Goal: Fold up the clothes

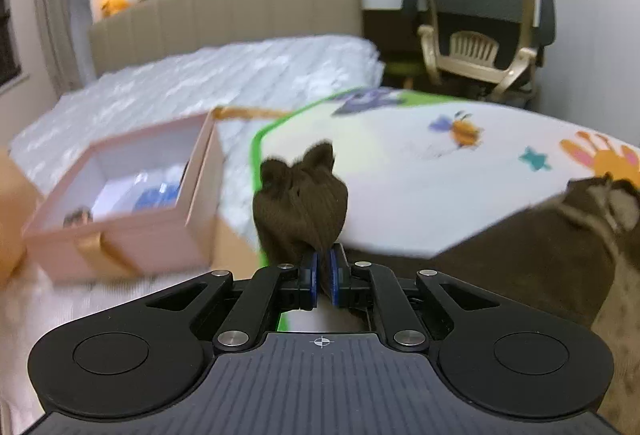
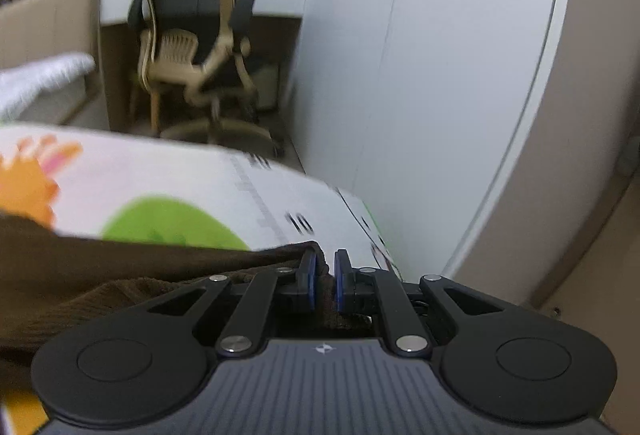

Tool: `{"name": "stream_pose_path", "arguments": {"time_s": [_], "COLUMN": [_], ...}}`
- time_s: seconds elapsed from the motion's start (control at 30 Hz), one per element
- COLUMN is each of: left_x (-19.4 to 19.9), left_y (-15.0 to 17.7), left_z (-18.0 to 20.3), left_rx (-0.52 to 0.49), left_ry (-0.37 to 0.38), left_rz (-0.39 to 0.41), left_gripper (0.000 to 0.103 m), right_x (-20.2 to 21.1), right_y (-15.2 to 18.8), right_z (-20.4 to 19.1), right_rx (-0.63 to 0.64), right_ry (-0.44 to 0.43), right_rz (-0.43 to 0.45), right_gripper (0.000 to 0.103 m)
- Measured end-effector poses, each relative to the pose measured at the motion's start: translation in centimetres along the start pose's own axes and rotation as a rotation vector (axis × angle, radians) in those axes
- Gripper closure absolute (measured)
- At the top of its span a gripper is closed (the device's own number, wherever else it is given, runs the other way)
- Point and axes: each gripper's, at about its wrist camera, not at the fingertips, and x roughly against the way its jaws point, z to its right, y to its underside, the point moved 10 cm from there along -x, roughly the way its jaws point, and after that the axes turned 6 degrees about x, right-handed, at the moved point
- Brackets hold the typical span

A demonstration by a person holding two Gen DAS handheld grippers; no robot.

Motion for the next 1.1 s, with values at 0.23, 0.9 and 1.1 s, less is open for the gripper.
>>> {"name": "stream_pose_path", "arguments": {"time_s": [0.23, 0.9, 1.1], "left_x": [3.3, 23.0, 26.2], "left_y": [2.7, 11.6, 12.5], "left_z": [-0.8, 15.3, 15.7], "left_rx": [0.201, -0.282, -0.29], "left_ry": [0.175, 0.398, 0.404], "left_rz": [-0.078, -0.068, -0.034], "left_gripper": [0.064, 0.007, 0.006], "right_x": [3.9, 35.3, 35.7], "right_y": [0.2, 18.6, 18.4], "right_z": [1.5, -30.0, -31.0], "right_rx": [-0.08, 0.78, 0.835], "right_ry": [-0.093, -1.127, -0.988], "right_rz": [0.027, 0.079, 0.217], "right_gripper": [0.07, 0.044, 0.099]}}
